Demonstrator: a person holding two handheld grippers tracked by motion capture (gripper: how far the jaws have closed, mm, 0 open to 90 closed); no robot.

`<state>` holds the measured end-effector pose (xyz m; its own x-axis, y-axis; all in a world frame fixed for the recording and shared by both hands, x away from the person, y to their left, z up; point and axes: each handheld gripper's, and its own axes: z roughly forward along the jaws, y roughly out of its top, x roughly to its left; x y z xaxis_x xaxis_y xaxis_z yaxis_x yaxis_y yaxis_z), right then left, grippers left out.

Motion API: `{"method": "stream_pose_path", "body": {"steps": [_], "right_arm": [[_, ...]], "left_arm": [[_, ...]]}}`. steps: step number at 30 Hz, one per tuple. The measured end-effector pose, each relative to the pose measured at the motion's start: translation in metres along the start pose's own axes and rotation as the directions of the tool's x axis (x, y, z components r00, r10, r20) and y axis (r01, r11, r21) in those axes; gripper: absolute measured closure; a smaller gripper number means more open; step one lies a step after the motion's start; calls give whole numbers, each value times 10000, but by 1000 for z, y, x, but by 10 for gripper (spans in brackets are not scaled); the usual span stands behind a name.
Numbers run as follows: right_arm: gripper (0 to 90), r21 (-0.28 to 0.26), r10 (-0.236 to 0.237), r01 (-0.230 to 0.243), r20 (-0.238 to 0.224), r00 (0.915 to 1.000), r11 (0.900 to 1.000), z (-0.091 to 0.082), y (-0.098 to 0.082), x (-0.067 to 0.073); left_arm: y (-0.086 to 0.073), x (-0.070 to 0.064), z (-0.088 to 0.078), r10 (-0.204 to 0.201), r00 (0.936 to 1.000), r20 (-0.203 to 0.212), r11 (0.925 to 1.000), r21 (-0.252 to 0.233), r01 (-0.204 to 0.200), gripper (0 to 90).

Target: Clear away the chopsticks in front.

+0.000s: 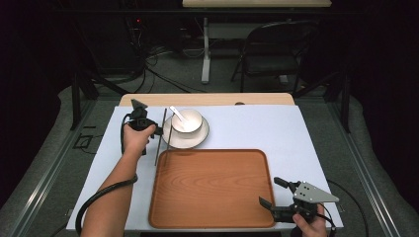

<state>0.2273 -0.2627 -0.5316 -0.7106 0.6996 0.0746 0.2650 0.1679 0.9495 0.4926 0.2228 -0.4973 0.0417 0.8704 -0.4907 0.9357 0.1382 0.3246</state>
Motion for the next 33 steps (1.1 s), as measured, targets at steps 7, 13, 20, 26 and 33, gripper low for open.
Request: {"method": "stream_pose_path", "body": {"steps": [7, 13, 20, 26, 33], "right_arm": [[152, -6, -19, 19, 8, 10000, 10000, 0, 0, 1], [151, -28, -46, 46, 7, 10000, 10000, 0, 0, 1], [151, -13, -40, 40, 45, 10000, 10000, 0, 0, 1], [151, -11, -36, 36, 50, 10000, 10000, 0, 0, 1], [151, -2, -27, 27, 65, 10000, 10000, 0, 0, 1]], "left_arm": [[-17, -3, -26, 101, 9996, 257, 9997, -207, -96, 845], [-39, -9, -47, 277, 9974, 662, 9994, -227, -263, 844], [-71, -17, -61, 689, 9925, 1012, 9976, -137, -679, 845], [-100, -18, -66, 861, 9850, 1497, 9962, 23, -874, 844], [-127, -15, -71, 943, 9785, 1832, 9953, 60, -970, 844]]}}
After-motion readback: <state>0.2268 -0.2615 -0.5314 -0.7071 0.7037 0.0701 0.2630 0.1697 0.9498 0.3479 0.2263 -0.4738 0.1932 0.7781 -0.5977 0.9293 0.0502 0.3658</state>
